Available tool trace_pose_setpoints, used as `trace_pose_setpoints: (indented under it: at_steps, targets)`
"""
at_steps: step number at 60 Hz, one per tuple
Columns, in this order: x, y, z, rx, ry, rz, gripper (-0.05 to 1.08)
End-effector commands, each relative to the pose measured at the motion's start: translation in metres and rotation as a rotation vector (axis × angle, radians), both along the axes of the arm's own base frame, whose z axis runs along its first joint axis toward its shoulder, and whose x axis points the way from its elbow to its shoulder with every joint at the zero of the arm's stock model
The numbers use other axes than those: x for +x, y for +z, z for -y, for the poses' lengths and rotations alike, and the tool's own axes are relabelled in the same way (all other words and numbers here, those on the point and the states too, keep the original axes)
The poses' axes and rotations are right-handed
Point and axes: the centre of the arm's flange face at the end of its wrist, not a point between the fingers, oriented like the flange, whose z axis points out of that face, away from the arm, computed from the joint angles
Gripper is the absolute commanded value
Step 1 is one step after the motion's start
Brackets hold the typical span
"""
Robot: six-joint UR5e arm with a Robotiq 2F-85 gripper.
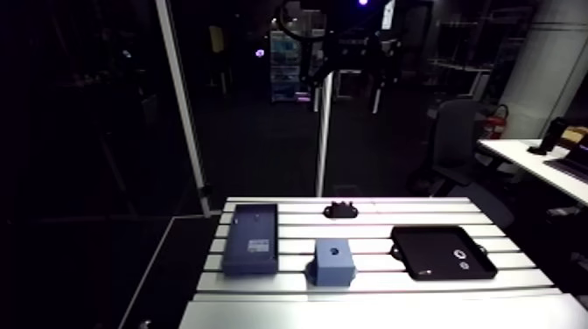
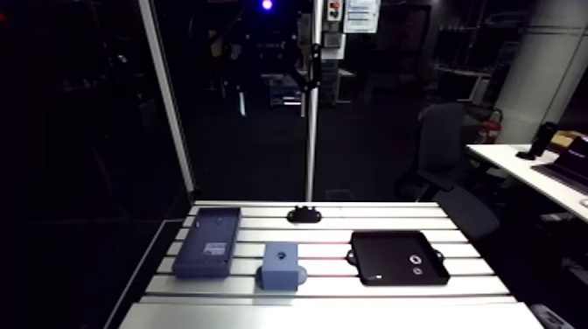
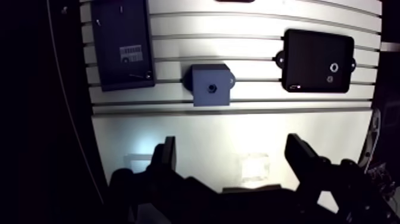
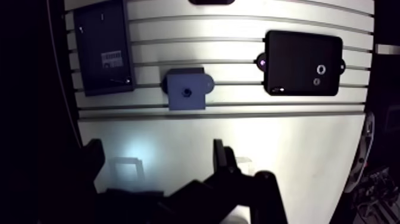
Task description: Pick up the M10 bolt and insert it into the hex recess until seated.
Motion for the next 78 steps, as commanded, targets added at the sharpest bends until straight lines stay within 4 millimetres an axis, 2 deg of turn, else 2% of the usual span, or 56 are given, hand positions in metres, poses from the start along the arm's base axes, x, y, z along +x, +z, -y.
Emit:
trace_pose_setpoints:
  at_steps: [1,13,22,27,34,54,68,78]
  targets:
    - [-0.009,-0.023,-0.003,0.002,-0.003,-0.063,0.01]
    - [-0.025,-0.048,-0.009,0.008,-0.021,-0.133,0.01]
    - [-0.037,-0.076,-0.012,0.006,-0.026,-0.151,0.01]
    - [-0.048,-0.089,-0.024,0.009,-0.042,-0.188,0.01]
    - [-0.057,-0.107,-0.028,0.011,-0.046,-0.223,0.01]
    - [-0.076,-0.137,-0.032,0.011,-0.051,-0.250,0.01]
    - [-0.087,-0.150,-0.033,0.017,-0.045,-0.309,0.01]
    - [-0.094,-0.170,-0.035,0.016,-0.048,-0.282,0.01]
